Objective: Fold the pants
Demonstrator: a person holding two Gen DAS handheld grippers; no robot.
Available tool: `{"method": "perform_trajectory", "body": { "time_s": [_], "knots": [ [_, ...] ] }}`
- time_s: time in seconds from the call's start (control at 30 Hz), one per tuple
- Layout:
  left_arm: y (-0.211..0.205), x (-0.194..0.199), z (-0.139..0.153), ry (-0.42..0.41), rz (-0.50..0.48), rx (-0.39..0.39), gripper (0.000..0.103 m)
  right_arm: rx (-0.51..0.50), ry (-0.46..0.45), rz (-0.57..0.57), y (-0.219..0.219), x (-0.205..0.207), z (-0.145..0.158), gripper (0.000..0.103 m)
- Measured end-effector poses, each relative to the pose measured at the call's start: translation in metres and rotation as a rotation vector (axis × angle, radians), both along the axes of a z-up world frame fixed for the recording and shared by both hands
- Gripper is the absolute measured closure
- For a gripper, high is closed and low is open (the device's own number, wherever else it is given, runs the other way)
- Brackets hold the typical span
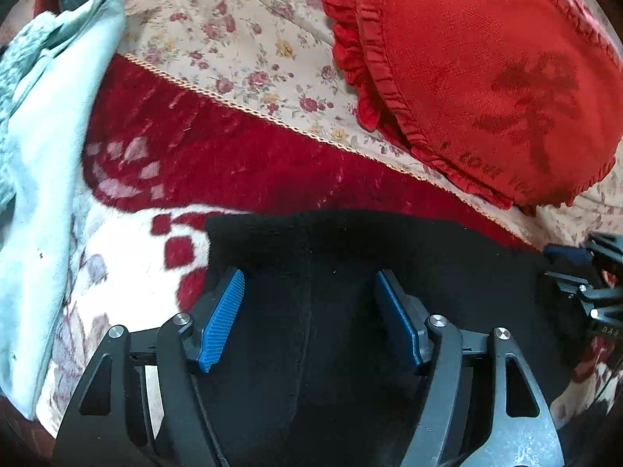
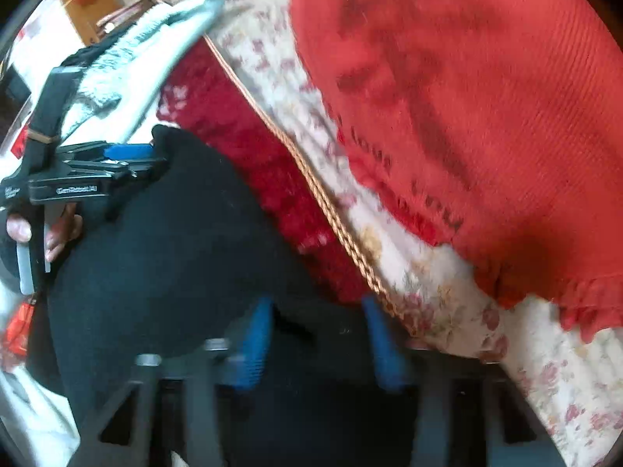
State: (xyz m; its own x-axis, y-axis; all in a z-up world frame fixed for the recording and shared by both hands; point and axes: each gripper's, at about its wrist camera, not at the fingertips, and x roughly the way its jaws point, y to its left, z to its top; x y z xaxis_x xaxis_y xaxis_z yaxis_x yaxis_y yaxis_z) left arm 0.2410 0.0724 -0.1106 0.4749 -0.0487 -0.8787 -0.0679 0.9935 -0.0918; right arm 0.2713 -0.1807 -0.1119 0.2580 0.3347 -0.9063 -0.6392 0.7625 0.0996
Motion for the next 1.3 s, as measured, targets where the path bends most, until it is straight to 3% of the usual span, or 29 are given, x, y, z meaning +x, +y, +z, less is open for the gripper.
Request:
{"method": "perform_trajectory", "body": {
  "time_s": [0.07, 0.13, 0.27, 0.43, 0.53, 0.7, 0.77, 0.83, 0.87, 0.9, 0.97, 1.07, 1.17, 1.23, 1.3],
  "knots": [
    [0.006, -0.010, 0.008, -0.019, 0.022, -0.029, 0.033, 0.004, -0.039, 0.001, 0.001, -0.017, 0.014, 0.094],
    [0.015, -0.023, 0.019, -0.052, 0.043, -0.047, 0.033, 0.045, -0.055, 0.001, -0.003, -0.045, 0.034, 0.095],
    [0.028, -0.053, 0.043, -0.105, 0.076, -0.046, 0.033, 0.028, -0.100, 0.001, 0.000, -0.090, 0.059, 0.095],
    [0.058, -0.112, 0.075, -0.192, 0.119, -0.099, 0.033, 0.095, -0.158, -0.019, 0.011, -0.179, 0.090, 0.095],
    [0.077, -0.145, 0.080, -0.208, 0.155, -0.112, 0.033, 0.102, -0.140, -0.006, 0.028, -0.234, 0.084, 0.096],
    [0.098, -0.180, 0.080, -0.206, 0.206, -0.134, 0.033, 0.018, -0.052, -0.034, 0.052, -0.284, 0.023, 0.095],
    [0.096, -0.185, 0.080, -0.208, 0.198, -0.124, 0.033, 0.045, -0.038, -0.093, 0.049, -0.281, 0.024, 0.095],
    [0.093, -0.187, 0.078, -0.208, 0.181, -0.109, 0.033, 0.136, -0.027, -0.137, 0.046, -0.274, 0.040, 0.091],
    [0.090, -0.187, 0.077, -0.202, 0.173, -0.106, 0.033, 0.203, -0.038, -0.152, 0.045, -0.269, 0.051, 0.080],
    [0.091, -0.188, 0.075, -0.197, 0.170, -0.110, 0.033, 0.274, -0.055, -0.171, 0.047, -0.259, 0.062, 0.055],
    [0.091, -0.187, 0.070, -0.186, 0.172, -0.132, 0.033, 0.305, -0.081, -0.201, 0.056, -0.241, 0.068, 0.040],
    [0.093, -0.189, 0.066, -0.180, 0.180, -0.152, 0.033, 0.323, -0.063, -0.254, 0.076, -0.192, 0.061, 0.040],
    [0.100, -0.191, 0.064, -0.180, 0.192, -0.139, 0.033, 0.376, 0.056, -0.277, 0.094, -0.142, 0.034, 0.041],
    [0.108, -0.194, 0.064, -0.185, 0.209, -0.126, 0.033, 0.388, 0.116, -0.284, 0.102, -0.126, 0.017, 0.062],
    [0.120, -0.198, 0.068, -0.199, 0.231, -0.120, 0.033, 0.398, 0.107, -0.281, 0.113, -0.122, 0.019, 0.084]
  ]
}}
